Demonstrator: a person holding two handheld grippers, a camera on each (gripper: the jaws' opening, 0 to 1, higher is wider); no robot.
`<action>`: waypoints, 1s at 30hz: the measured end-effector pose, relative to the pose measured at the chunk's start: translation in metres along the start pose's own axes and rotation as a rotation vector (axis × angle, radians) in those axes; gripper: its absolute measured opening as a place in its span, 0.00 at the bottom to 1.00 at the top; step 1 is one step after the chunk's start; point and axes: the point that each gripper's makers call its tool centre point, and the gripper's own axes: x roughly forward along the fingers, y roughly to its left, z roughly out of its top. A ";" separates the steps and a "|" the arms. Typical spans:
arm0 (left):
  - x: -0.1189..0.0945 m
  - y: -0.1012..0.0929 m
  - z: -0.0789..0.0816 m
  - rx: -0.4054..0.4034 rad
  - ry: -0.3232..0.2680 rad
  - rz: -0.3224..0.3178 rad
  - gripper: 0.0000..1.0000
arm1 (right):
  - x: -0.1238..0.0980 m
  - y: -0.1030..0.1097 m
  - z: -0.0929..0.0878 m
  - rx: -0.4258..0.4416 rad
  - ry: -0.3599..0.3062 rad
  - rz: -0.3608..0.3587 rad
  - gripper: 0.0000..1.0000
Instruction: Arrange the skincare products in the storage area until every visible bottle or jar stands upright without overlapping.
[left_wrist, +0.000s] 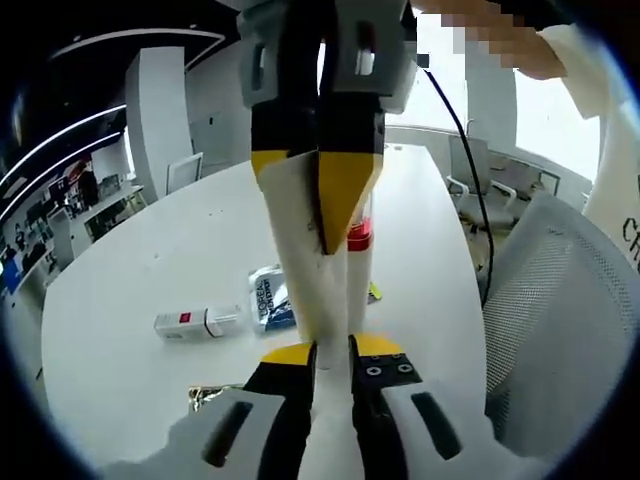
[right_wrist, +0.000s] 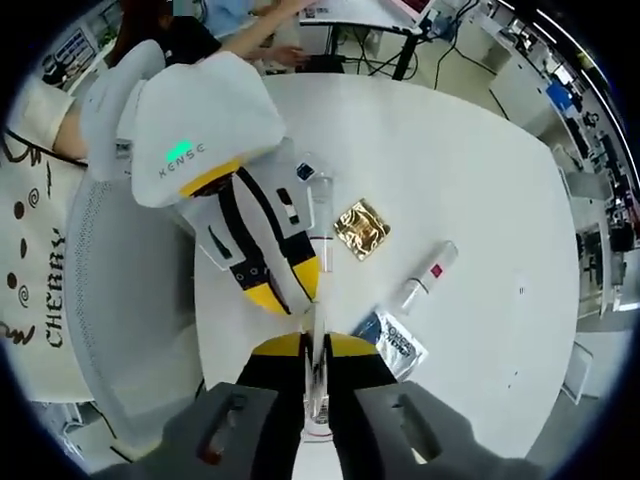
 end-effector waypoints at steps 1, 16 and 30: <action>0.000 0.000 0.000 0.000 0.001 0.001 0.13 | 0.000 0.001 0.000 0.002 0.000 0.004 0.06; -0.003 -0.003 0.006 0.004 -0.013 0.000 0.15 | 0.000 -0.002 0.000 0.041 -0.010 0.055 0.05; -0.004 -0.003 0.010 -0.021 -0.033 0.001 0.18 | 0.000 -0.001 0.002 -0.037 0.000 0.054 0.08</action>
